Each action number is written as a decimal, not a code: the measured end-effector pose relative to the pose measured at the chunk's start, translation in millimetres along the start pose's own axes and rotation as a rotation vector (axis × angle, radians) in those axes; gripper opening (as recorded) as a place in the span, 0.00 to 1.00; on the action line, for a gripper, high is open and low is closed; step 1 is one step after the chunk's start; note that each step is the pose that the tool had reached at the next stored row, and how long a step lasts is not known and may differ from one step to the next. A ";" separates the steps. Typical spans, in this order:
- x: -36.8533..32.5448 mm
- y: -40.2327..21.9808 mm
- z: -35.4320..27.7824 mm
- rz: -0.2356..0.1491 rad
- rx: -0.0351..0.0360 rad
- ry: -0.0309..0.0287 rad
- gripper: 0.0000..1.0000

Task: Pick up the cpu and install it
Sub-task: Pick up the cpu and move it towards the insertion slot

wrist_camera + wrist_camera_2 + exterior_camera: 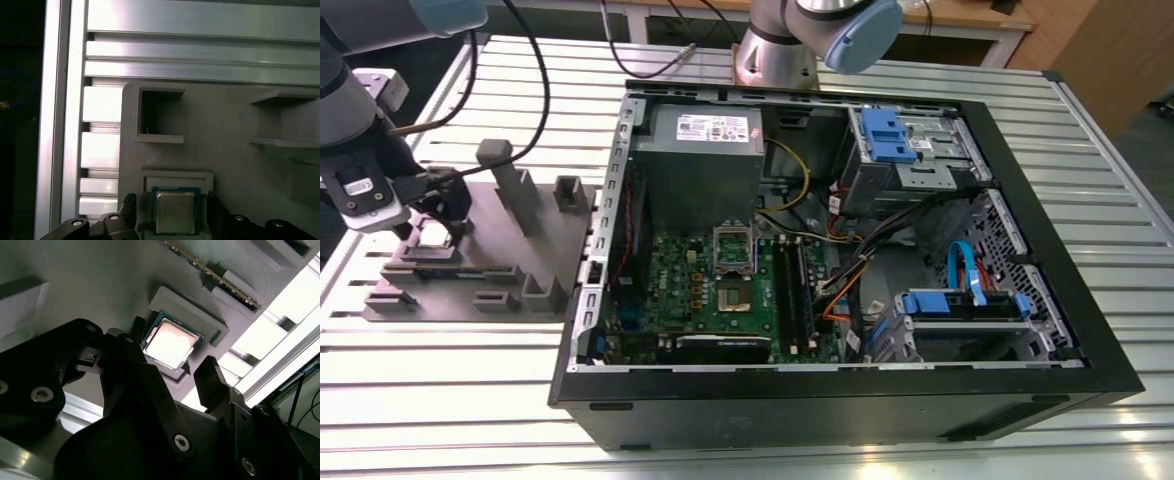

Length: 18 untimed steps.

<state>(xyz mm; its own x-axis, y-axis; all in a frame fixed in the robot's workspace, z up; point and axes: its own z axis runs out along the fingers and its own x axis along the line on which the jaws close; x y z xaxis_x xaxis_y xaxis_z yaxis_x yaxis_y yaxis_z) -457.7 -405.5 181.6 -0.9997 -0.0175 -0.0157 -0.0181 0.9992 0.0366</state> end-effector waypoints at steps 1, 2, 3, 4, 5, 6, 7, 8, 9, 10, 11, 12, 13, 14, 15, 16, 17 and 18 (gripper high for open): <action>0.0 -0.1 0.7 0.000 0.0001 0.0001 0.66; 0.0 -0.1 1.2 0.000 0.0000 -0.0001 0.66; 0.0 0.0 1.8 0.000 -0.0001 -0.0003 0.66; -0.1 -0.1 2.3 0.000 -0.0002 -0.0006 0.66; 0.0 -0.1 2.4 0.000 0.0000 -0.0004 0.66; 0.0 -0.1 2.4 0.000 0.0003 -0.0003 0.66; 0.0 -0.1 2.4 0.000 0.0004 -0.0003 0.66; 0.0 -0.1 2.4 0.000 0.0004 -0.0003 0.66; 0.0 -0.1 2.4 0.000 0.0004 -0.0003 0.66; 0.0 -0.1 2.4 0.000 0.0004 -0.0003 0.66; 0.0 -0.1 2.4 0.000 0.0003 -0.0004 0.66; 0.0 -0.1 2.3 0.000 0.0004 -0.0004 0.66; 0.0 -0.1 2.3 0.000 0.0004 -0.0003 0.66; 0.0 -0.2 2.3 0.000 0.0004 -0.0002 0.66; -0.1 -0.2 2.2 0.000 0.0004 -0.0003 0.66; -0.1 -0.2 2.2 0.001 0.0003 -0.0004 0.66; -0.2 -0.2 2.0 0.001 0.0004 -0.0003 0.66; -0.3 -0.3 1.9 0.001 0.0004 -0.0003 0.66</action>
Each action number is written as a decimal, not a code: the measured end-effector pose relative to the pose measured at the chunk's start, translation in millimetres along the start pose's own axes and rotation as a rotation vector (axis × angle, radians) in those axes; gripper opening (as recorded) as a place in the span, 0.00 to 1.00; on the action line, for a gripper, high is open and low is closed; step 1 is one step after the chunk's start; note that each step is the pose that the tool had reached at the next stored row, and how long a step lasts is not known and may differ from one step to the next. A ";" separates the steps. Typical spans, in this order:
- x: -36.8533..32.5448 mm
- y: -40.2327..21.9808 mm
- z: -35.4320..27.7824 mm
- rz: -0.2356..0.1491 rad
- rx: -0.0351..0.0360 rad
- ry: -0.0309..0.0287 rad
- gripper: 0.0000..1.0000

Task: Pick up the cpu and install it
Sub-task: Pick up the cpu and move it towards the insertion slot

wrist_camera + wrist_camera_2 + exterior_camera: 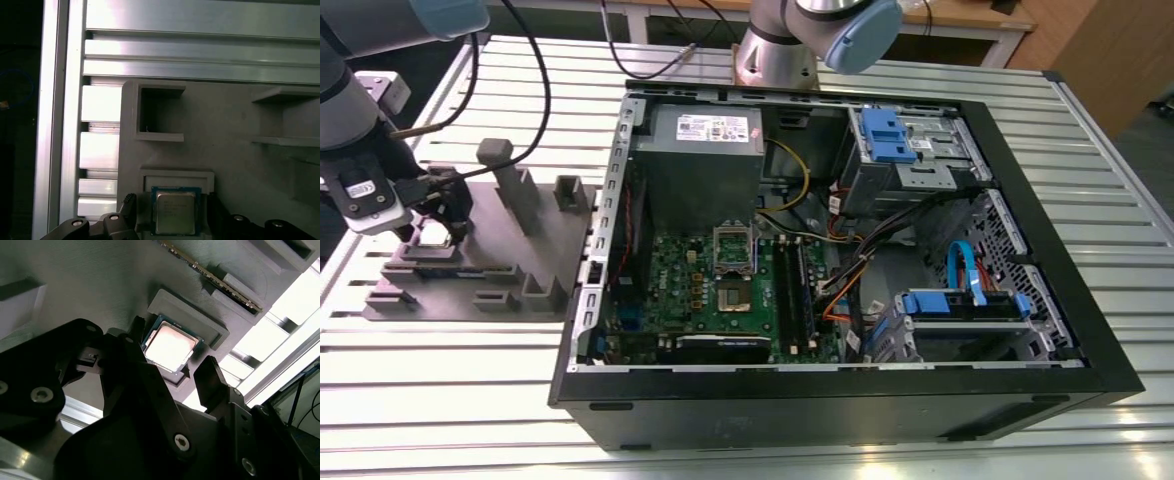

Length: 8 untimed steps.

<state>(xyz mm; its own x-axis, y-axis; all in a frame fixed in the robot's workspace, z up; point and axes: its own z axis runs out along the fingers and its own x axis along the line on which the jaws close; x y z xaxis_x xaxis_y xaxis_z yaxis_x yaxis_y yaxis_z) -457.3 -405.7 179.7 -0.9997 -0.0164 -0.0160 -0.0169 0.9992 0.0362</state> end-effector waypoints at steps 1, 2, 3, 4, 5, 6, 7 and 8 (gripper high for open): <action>-0.1 0.0 -0.2 0.001 0.0001 0.0001 0.66; -0.3 0.0 -0.3 0.002 0.0001 0.0000 0.66; -0.5 0.0 -0.6 0.002 0.0001 0.0000 0.66; -0.6 0.0 -0.9 0.002 0.0001 -0.0001 0.66; -0.7 0.0 -1.1 0.003 0.0000 -0.0001 0.66; -0.7 0.0 -1.2 0.003 0.0000 -0.0002 0.66; -0.8 0.0 -1.1 0.003 -0.0001 -0.0003 0.66; -0.9 0.0 -1.2 0.004 0.0003 -0.0003 0.66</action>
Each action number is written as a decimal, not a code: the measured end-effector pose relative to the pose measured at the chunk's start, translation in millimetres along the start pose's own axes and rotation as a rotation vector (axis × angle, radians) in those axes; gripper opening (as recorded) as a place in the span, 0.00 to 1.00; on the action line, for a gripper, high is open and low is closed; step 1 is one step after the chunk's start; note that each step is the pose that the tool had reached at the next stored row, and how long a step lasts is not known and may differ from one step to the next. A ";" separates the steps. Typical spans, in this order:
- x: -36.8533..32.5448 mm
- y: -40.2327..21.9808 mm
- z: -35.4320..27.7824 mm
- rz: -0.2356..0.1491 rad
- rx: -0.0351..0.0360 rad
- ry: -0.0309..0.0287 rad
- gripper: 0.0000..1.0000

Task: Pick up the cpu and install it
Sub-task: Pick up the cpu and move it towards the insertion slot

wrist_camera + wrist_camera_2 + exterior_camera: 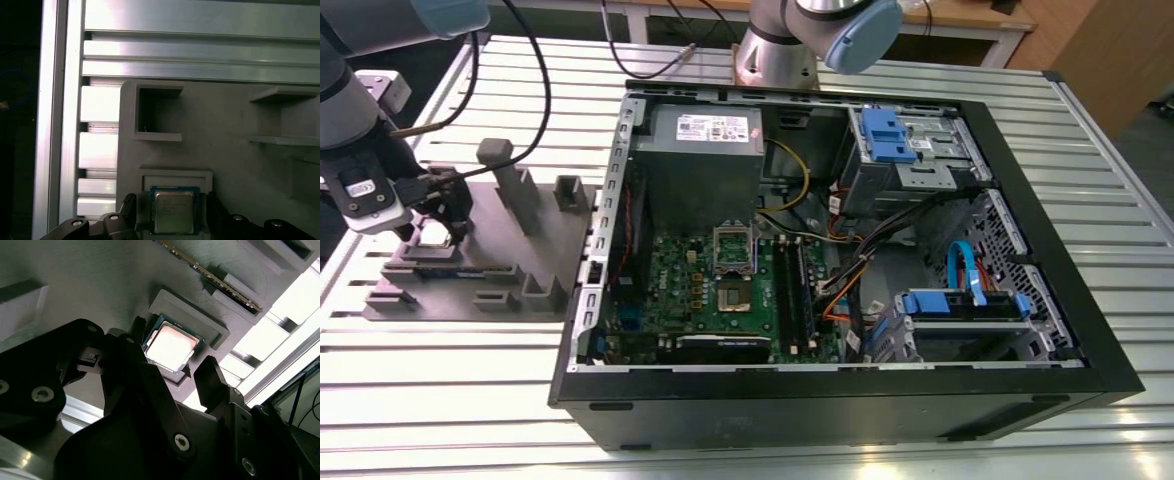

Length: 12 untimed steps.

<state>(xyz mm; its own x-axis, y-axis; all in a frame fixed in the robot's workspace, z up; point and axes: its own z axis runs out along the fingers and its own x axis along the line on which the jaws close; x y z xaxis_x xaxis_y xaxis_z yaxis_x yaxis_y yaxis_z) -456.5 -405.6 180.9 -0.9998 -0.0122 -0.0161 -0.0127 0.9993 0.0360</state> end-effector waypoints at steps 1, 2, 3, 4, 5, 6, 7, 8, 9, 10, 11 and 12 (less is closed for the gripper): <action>0.0 0.0 -0.1 0.002 0.0004 0.0001 0.66; -0.1 -0.1 -0.1 0.004 0.0012 0.0000 0.66; -0.1 -0.1 0.0 0.006 0.0020 -0.0001 0.66; -0.2 -0.1 0.0 0.008 0.0027 -0.0002 0.66; -0.2 -0.1 0.0 0.011 0.0031 -0.0002 0.66; -0.2 -0.1 0.1 0.017 0.0036 -0.0004 0.66; -0.4 0.0 0.3 0.023 0.0037 -0.0007 0.66; -0.6 0.0 0.4 0.028 0.0039 -0.0009 0.66; -0.9 0.0 0.4 0.032 0.0040 -0.0009 0.66; -1.1 -0.1 0.4 0.033 0.0040 -0.0010 0.66; -1.3 -0.2 0.5 0.034 0.0040 -0.0010 0.66; -1.6 -0.3 0.6 0.034 0.0039 -0.0010 0.66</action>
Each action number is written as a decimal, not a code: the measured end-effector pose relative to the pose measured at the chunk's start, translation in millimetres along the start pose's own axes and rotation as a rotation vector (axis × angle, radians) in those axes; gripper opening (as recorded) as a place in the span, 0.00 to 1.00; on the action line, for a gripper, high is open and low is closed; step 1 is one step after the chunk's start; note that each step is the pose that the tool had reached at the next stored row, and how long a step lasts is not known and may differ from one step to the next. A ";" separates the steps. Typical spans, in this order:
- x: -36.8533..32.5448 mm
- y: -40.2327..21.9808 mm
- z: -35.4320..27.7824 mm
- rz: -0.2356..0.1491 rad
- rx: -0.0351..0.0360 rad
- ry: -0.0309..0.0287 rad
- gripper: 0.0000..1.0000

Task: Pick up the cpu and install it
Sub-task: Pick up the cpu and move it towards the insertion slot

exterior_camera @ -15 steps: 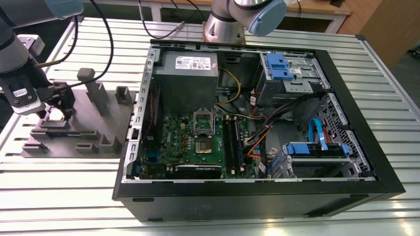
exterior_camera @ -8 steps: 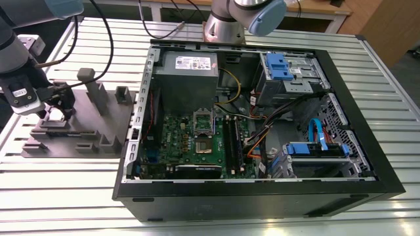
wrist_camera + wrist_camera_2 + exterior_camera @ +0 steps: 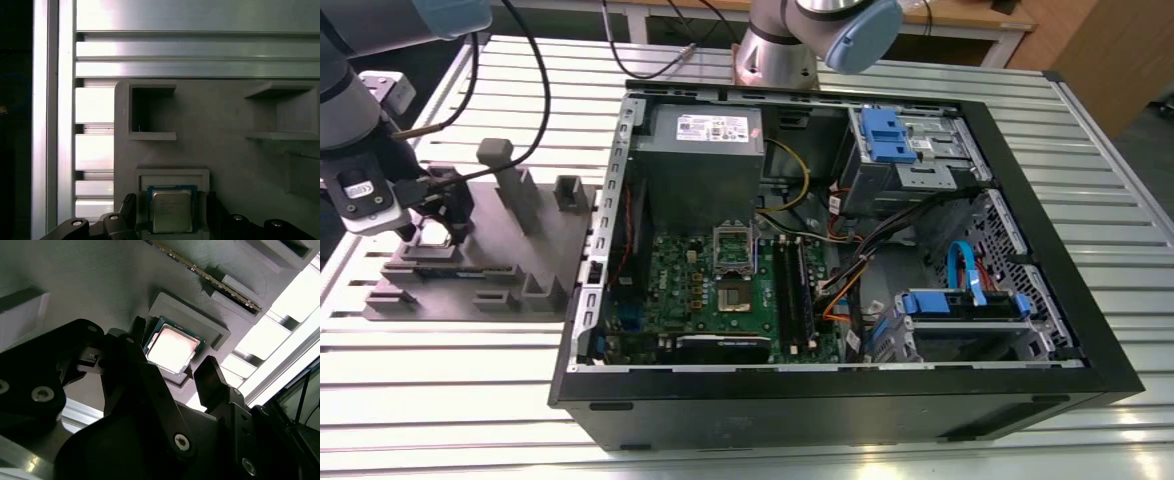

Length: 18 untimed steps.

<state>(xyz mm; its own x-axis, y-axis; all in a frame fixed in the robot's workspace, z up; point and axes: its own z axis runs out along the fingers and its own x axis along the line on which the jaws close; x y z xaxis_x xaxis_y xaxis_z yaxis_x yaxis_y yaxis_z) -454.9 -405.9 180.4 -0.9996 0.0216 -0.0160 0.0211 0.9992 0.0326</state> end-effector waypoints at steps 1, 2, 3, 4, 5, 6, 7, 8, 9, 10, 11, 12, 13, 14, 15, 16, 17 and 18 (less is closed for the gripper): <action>-0.3 -0.2 0.0 0.000 0.0000 0.0000 0.66; -0.3 -0.6 -0.1 0.000 0.0003 0.0004 0.66; -0.3 -0.7 0.0 0.000 0.0002 0.0002 0.66; -0.4 -0.8 0.1 0.000 0.0001 0.0000 0.66; -0.3 -0.9 0.2 0.000 0.0004 -0.0001 0.66; -0.3 -1.0 0.2 0.000 0.0011 0.0000 0.66; -0.4 -1.0 0.2 0.000 0.0016 0.0000 0.66; -0.4 -1.1 0.2 0.000 0.0018 0.0000 0.66; -0.4 -1.1 0.2 0.000 0.0019 0.0000 0.66; -0.4 -1.1 0.1 0.000 0.0018 -0.0002 0.66; -0.5 -1.1 -0.1 0.000 0.0019 -0.0001 0.66; -0.5 -1.0 -0.5 0.000 0.0019 0.0000 0.66; -0.5 -1.0 -0.9 0.000 0.0019 0.0000 0.66; -0.5 -1.0 -0.9 0.000 0.0018 -0.0001 0.66; -0.5 -1.0 -0.9 0.000 0.0018 -0.0001 0.66; -0.5 -1.0 -1.0 0.000 0.0018 -0.0002 0.66; -0.5 -1.0 -1.0 0.000 0.0018 -0.0001 0.66; -0.5 -1.0 -1.1 0.000 0.0019 0.0000 0.66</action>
<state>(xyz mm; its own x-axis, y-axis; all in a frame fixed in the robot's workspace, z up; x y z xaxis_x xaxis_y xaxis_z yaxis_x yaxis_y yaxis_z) -454.5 -407.0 181.5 -0.9996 0.0216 -0.0160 0.0211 0.9993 0.0307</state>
